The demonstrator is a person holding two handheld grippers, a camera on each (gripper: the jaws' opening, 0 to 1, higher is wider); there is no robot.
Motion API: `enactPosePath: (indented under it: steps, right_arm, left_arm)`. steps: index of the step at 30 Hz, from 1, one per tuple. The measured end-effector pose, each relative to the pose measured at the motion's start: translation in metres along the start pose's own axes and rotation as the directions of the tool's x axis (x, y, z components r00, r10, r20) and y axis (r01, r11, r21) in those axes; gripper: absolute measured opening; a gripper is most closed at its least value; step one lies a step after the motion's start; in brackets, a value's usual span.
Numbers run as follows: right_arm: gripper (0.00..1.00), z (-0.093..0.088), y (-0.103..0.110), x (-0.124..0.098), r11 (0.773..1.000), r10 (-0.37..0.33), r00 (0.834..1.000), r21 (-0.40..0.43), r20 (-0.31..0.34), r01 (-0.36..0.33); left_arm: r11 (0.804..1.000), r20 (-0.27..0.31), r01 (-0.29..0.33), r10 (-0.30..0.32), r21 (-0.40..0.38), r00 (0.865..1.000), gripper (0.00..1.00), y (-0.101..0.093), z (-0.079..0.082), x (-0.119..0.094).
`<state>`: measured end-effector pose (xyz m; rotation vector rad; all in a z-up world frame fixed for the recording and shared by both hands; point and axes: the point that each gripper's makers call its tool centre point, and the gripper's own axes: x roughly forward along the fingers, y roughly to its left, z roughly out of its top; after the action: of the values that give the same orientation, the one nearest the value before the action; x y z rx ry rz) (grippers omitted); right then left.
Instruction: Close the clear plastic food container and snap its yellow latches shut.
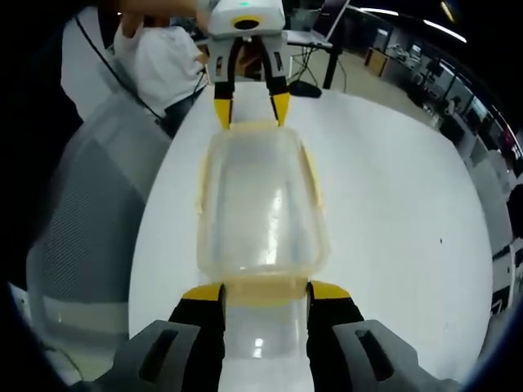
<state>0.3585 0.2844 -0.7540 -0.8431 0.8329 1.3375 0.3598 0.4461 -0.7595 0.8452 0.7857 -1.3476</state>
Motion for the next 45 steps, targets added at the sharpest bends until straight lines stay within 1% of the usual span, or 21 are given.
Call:
enactPosePath:
  steps: [5,19,25,27,30,38,45]
  right_arm:
    - [0.38,-0.013,0.001,-0.005,1.000,0.001,1.000,-0.017,0.001,-0.001]
    - [0.38,-0.051,0.000,-0.017,1.000,0.009,1.000,-0.004,-0.004,-0.009]
    - [0.38,-0.067,-0.001,-0.023,1.000,0.013,1.000,-0.004,-0.002,-0.013]
    - [0.38,-0.072,-0.002,-0.025,1.000,0.012,1.000,-0.002,-0.004,-0.012]
    - [0.38,-0.080,-0.001,-0.029,1.000,0.013,1.000,0.003,-0.002,-0.013]
    - [0.38,-0.096,0.003,-0.033,1.000,0.013,1.000,0.009,-0.007,-0.013]
    - [0.38,-0.102,0.002,-0.036,1.000,0.014,1.000,0.013,-0.004,-0.014]
  left_arm:
    - [1.000,-0.001,0.000,0.000,-0.002,1.000,0.36,-0.003,0.011,0.007]
    - [1.000,-0.006,0.003,-0.003,-0.004,1.000,0.36,-0.004,0.044,0.030]
    - [1.000,-0.010,0.005,-0.005,-0.008,1.000,0.36,-0.004,0.054,0.039]
    - [1.000,-0.008,0.009,-0.009,-0.015,1.000,0.36,-0.006,0.061,0.044]
    - [1.000,-0.006,0.010,-0.010,-0.013,1.000,0.36,-0.006,0.067,0.050]
    - [1.000,-0.002,0.015,-0.015,-0.006,1.000,0.36,-0.011,0.081,0.059]
    - [0.999,0.001,0.027,-0.027,-0.017,1.000,0.37,-0.011,0.086,0.063]
